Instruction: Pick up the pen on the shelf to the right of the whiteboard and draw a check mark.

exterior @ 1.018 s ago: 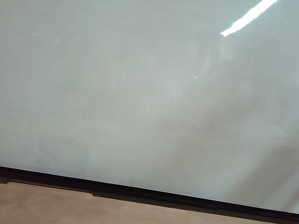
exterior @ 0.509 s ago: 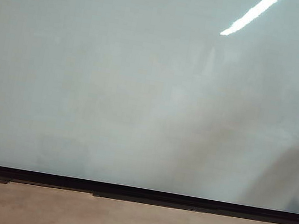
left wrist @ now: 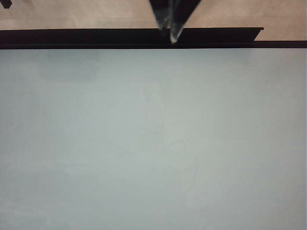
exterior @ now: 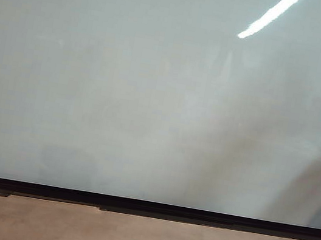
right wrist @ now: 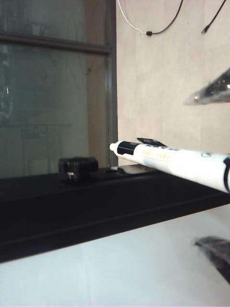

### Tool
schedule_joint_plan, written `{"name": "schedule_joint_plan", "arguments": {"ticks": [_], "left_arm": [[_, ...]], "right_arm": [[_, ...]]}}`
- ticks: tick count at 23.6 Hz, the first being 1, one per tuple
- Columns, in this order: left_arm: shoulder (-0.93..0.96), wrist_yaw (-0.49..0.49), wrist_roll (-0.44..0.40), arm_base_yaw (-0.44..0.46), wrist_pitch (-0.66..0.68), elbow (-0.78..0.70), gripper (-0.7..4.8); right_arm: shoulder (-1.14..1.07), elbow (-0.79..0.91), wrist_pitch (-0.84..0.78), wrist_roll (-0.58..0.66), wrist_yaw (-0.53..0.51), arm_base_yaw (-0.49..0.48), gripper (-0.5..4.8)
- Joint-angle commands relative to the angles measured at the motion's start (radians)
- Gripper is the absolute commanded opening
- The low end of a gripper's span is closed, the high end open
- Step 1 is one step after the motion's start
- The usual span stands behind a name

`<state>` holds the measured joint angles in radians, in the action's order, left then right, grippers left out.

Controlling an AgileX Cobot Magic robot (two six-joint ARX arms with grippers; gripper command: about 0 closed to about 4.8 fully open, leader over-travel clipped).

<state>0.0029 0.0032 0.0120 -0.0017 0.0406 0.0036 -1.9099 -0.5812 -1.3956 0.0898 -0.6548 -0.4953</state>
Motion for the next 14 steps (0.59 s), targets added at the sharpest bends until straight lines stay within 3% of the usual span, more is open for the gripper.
{"name": "schedule_joint_plan", "arguments": {"ticks": [1,14], "left_arm": [[0.0,0.0,-0.004,0.0,-0.012,0.003,-0.04],[0.0,0.0,-0.004,0.0,-0.012,0.003,-0.04]], "right_arm": [[-0.015,-0.019,-0.016,0.017,-0.006,0.008,3.5],[-0.078,-0.081,-0.019,0.031,-0.017,0.017,3.45]]}}
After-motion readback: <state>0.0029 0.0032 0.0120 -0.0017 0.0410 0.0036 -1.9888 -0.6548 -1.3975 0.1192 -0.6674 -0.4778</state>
